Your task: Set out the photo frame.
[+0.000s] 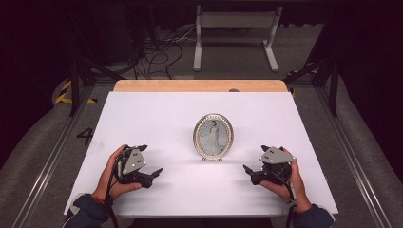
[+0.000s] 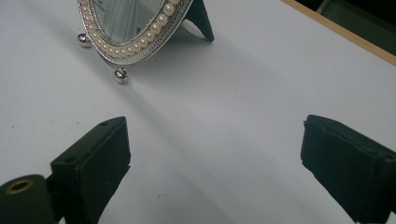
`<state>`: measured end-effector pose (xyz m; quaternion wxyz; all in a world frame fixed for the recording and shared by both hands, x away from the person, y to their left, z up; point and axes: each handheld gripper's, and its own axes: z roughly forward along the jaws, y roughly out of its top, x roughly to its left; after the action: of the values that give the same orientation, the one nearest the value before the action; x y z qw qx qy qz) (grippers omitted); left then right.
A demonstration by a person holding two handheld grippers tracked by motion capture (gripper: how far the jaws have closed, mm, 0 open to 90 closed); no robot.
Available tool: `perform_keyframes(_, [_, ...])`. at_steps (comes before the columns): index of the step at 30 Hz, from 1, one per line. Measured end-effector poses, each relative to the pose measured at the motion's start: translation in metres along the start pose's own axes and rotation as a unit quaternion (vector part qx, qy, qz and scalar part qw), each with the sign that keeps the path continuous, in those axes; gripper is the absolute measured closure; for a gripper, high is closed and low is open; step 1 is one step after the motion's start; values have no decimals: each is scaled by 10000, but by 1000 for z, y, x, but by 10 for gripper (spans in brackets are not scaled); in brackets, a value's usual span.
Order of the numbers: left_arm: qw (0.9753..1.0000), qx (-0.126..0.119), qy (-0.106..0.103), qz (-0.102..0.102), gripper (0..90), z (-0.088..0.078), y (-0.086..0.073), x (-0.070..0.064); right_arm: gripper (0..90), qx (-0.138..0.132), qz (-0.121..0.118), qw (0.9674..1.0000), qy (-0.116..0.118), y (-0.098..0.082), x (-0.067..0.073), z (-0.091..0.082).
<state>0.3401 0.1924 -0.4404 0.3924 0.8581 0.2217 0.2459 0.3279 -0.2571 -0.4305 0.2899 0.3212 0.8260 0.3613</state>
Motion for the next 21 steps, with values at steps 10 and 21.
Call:
perform_keyframes(10, [9998,25,118,-129,79,-10,-10,6,86,45,-3,9999,-137,-7,-6,-6])
perform_keyframes(21, [9995,74,223,-219,79,-19,-21,10,86,42,113,9995,-307,-16,-14,-15])
